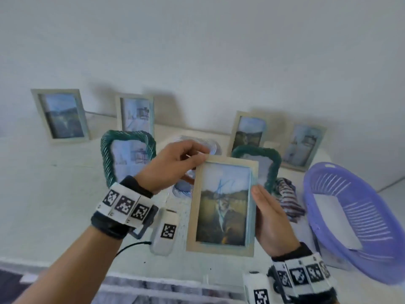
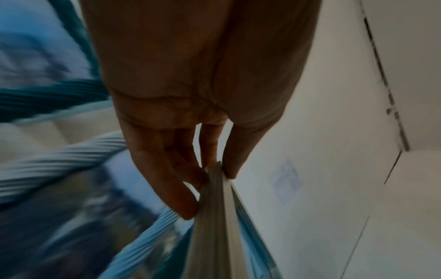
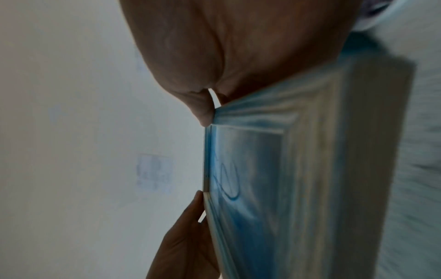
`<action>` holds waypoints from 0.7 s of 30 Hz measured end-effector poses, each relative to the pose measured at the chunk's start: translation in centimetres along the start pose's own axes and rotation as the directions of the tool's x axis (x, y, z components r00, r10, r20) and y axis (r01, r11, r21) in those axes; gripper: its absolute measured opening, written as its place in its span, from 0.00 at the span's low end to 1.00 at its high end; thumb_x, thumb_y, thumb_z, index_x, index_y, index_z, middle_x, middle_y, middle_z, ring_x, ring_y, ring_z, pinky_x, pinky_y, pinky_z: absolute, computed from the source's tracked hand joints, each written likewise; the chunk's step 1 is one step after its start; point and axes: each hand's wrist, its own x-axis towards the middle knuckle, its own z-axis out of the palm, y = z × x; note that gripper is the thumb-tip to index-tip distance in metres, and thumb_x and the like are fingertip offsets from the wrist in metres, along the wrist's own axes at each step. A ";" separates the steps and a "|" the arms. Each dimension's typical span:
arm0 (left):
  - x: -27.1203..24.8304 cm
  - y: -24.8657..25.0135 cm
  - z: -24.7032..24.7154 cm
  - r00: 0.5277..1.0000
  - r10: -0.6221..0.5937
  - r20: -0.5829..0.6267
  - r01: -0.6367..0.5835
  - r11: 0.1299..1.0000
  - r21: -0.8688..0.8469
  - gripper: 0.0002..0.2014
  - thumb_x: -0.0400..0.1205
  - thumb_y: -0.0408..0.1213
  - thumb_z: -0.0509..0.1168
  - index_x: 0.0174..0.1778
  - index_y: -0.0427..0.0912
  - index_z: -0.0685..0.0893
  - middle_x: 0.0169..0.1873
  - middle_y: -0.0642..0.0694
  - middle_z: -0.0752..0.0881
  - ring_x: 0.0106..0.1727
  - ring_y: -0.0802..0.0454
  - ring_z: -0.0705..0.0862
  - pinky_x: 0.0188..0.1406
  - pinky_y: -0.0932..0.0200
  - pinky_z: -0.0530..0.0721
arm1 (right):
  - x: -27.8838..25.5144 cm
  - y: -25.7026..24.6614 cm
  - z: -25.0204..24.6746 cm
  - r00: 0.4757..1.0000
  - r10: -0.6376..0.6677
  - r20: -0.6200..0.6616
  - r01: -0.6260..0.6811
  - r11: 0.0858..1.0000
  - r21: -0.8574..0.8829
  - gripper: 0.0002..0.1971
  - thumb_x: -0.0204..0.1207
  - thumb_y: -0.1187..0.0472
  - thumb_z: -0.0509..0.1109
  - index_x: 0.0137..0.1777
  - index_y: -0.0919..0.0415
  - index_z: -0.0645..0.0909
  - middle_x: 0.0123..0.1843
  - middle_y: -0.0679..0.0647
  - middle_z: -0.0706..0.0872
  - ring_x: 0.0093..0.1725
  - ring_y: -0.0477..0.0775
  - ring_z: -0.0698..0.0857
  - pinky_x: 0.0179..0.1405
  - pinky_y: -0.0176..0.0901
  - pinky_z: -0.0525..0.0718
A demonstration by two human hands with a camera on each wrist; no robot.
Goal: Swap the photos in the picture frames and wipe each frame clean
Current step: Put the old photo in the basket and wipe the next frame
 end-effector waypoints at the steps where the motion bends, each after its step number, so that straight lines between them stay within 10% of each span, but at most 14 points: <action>1: -1.0 -1.7 0.7 0.999 -0.040 -0.012 0.041 0.999 0.008 0.09 0.85 0.34 0.64 0.59 0.40 0.83 0.48 0.37 0.86 0.46 0.46 0.86 0.38 0.49 0.91 | -0.9 1.4 0.0 0.999 0.026 -0.036 -0.025 0.999 0.019 0.22 0.75 0.53 0.69 0.68 0.61 0.79 0.65 0.65 0.85 0.65 0.67 0.83 0.65 0.67 0.80; 7: -7.4 -8.1 4.9 0.988 -0.157 -0.013 0.157 0.980 0.125 0.30 0.79 0.50 0.70 0.77 0.55 0.69 0.61 0.53 0.84 0.55 0.61 0.85 0.47 0.59 0.88 | -4.0 6.1 -0.5 0.976 0.094 -0.197 -0.079 0.993 0.082 0.23 0.78 0.52 0.63 0.68 0.65 0.78 0.64 0.70 0.84 0.64 0.75 0.81 0.63 0.73 0.78; 13: -10.4 -9.3 8.7 0.987 -0.161 0.015 0.156 0.971 0.182 0.58 0.62 0.68 0.75 0.84 0.60 0.48 0.74 0.64 0.65 0.74 0.65 0.64 0.71 0.63 0.66 | -4.8 7.1 0.3 0.989 0.112 -0.097 -0.105 0.992 0.070 0.25 0.84 0.48 0.56 0.71 0.66 0.76 0.66 0.72 0.81 0.66 0.74 0.80 0.67 0.72 0.76; 18: -10.6 -8.8 9.8 0.987 -0.154 -0.053 0.147 0.982 -0.120 0.45 0.65 0.58 0.79 0.67 0.79 0.54 0.65 0.71 0.71 0.65 0.78 0.71 0.53 0.83 0.71 | -5.1 7.7 1.4 0.993 0.103 -0.053 -0.103 0.995 -0.003 0.25 0.83 0.45 0.57 0.67 0.62 0.81 0.63 0.68 0.85 0.63 0.67 0.84 0.66 0.65 0.78; 21: -10.9 -9.7 9.5 0.988 -0.155 -0.003 0.148 0.947 -0.285 0.53 0.61 0.62 0.79 0.78 0.70 0.54 0.72 0.57 0.75 0.72 0.66 0.74 0.69 0.59 0.78 | -5.0 8.1 1.8 0.997 0.052 -0.060 -0.061 0.987 -0.146 0.20 0.83 0.47 0.60 0.64 0.60 0.82 0.57 0.64 0.88 0.49 0.63 0.86 0.48 0.57 0.82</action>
